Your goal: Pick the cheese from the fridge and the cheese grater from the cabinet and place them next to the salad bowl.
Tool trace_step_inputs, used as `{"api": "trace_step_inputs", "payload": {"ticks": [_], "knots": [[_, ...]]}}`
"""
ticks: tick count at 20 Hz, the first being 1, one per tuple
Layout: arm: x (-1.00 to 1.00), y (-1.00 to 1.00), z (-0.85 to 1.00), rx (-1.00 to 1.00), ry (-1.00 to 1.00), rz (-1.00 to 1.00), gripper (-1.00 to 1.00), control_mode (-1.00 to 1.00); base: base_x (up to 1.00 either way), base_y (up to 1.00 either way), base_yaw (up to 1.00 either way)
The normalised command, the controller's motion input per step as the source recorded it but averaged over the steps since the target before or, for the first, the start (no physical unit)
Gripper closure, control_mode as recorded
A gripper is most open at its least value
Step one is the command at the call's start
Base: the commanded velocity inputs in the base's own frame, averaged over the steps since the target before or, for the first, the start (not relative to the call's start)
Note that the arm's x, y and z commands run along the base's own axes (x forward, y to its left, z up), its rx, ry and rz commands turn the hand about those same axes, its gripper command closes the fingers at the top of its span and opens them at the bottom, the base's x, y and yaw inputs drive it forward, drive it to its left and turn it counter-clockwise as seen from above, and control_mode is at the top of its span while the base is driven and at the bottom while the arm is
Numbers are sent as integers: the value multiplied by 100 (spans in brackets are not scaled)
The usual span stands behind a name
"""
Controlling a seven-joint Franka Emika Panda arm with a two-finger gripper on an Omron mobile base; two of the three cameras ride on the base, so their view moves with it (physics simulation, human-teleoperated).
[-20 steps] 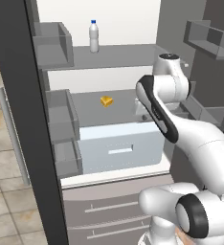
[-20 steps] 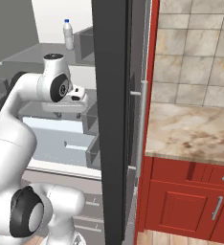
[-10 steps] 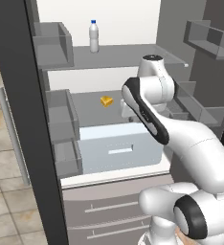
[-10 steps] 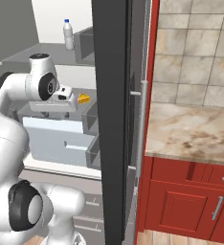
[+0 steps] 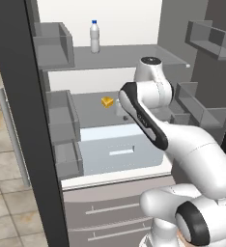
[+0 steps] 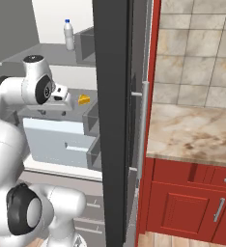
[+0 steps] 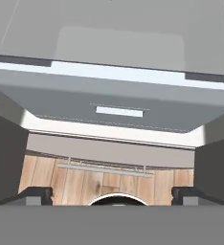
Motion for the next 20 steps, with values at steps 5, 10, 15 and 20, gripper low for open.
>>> {"api": "trace_step_inputs", "payload": {"ticks": [5,10,15,20], "knots": [[18,6,-19,5,-15,0,-100,-100,0,0,0],[26,0,-1,0,-4,0,-100,-100,0,0,0],[88,0,0,0,0,0,-100,-100,0,0,0],[86,0,0,0,17,0,-100,-100,0,0,0]]}}
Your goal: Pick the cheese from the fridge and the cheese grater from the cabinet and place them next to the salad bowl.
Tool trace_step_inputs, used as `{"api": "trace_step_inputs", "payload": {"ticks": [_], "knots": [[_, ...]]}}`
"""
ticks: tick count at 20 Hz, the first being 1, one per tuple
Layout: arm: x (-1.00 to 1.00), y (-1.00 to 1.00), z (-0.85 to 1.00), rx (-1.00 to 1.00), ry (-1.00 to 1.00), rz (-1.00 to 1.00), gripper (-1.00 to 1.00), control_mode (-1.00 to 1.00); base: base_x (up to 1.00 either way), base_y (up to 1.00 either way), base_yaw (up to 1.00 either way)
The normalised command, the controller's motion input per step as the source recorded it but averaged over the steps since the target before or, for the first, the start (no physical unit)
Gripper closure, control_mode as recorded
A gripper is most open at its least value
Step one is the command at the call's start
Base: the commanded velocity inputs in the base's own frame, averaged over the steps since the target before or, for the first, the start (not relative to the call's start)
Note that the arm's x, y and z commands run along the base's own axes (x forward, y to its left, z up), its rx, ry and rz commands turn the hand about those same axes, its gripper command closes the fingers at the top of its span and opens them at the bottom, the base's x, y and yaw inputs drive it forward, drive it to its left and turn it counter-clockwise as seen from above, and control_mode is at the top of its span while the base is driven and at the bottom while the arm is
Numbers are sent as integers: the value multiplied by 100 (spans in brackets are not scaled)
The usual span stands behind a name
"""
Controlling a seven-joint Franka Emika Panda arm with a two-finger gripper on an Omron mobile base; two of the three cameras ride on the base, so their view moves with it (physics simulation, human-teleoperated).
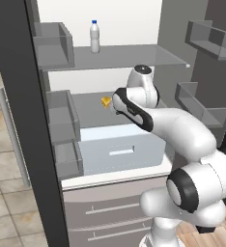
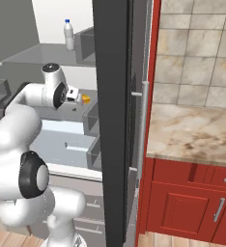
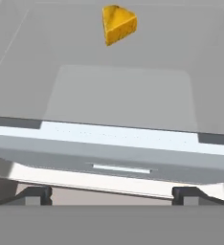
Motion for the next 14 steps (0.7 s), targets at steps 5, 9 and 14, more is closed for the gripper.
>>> {"api": "trace_step_inputs", "payload": {"ticks": [5,9,14], "knots": [[58,0,0,0,9,0,-100,-100,0,0,0],[19,5,-3,0,-1,0,-100,-100,0,0,0],[10,6,-19,0,-5,0,-100,-100,0,0,0]]}}
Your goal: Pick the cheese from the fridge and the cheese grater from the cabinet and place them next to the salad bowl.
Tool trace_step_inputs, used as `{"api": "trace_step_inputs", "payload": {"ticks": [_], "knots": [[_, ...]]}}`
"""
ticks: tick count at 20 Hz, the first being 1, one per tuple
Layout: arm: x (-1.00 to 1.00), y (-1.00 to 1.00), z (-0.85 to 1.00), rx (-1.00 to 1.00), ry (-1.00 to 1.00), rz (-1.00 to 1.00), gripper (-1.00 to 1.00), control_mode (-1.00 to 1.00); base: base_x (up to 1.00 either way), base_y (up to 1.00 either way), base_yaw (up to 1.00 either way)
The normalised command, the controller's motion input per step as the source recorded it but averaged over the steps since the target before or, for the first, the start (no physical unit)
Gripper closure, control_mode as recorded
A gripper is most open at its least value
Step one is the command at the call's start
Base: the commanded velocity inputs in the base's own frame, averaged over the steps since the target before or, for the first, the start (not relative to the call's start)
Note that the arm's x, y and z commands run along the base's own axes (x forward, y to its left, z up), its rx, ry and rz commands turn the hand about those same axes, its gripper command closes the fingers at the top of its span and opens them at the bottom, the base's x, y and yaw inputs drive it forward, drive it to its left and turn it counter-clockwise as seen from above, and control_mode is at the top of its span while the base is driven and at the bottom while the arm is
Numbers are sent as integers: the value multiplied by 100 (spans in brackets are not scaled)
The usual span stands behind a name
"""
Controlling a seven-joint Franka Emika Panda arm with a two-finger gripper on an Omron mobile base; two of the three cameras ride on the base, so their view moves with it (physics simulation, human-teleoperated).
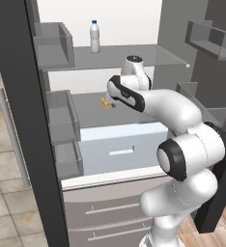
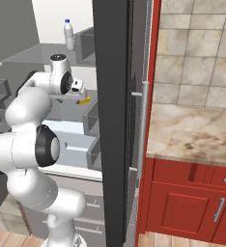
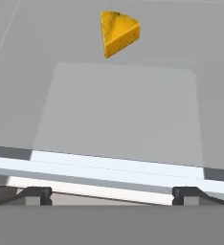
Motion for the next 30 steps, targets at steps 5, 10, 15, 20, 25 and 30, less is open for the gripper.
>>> {"api": "trace_step_inputs", "payload": {"ticks": [5,10,15,20,25,30], "knots": [[20,6,-22,0,-2,0,-100,-100,0,0,0],[15,9,-17,0,-1,0,-100,-100,0,0,0],[17,7,-5,0,0,-1,-100,-100,0,0,0],[15,14,0,0,0,0,-100,-100,0,0,0],[17,16,-1,0,0,0,-100,-100,0,0,0],[4,-2,0,0,0,0,-100,-100,0,0,0]]}}
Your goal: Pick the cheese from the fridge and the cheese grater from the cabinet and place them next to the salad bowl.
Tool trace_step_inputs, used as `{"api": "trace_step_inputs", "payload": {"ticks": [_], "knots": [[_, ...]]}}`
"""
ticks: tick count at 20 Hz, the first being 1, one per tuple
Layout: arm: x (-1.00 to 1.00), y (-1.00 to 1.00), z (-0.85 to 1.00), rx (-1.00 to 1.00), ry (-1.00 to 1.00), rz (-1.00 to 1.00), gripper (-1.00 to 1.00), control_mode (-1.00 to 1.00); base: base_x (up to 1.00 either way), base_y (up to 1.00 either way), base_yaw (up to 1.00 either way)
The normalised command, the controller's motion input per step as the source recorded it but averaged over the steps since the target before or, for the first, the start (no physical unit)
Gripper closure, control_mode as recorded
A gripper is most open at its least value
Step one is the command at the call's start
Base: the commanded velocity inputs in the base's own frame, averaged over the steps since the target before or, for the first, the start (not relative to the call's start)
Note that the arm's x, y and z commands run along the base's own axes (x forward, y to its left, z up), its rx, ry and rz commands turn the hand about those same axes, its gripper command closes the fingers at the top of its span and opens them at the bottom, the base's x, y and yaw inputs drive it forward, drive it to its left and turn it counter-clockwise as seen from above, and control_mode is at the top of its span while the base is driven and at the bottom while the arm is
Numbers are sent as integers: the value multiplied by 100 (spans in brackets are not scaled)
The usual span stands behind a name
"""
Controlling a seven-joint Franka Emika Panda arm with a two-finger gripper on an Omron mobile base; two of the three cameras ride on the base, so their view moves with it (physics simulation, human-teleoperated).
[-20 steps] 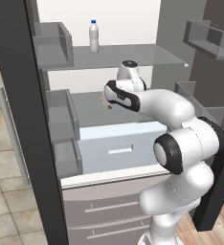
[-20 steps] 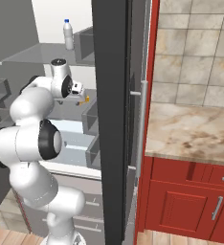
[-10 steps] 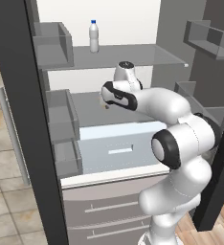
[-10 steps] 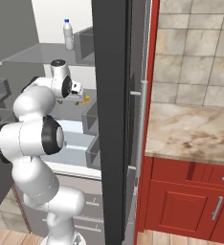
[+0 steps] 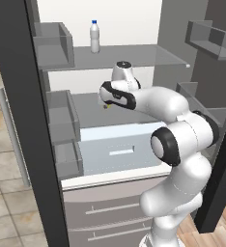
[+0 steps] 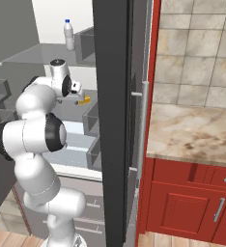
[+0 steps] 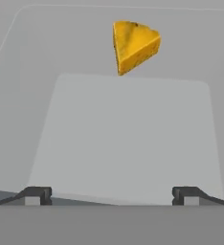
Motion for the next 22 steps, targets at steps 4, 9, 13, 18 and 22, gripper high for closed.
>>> {"api": "trace_step_inputs", "payload": {"ticks": [4,9,13,18,22], "knots": [[10,-20,0,0,0,0,-100,-100,0,0,0],[15,-8,0,0,0,0,-100,-100,0,0,0],[22,0,-5,0,-1,0,-100,-100,0,0,0],[14,0,-15,0,-4,0,-100,-100,0,0,0],[6,0,-32,0,-6,-1,-100,-100,0,0,0]]}}
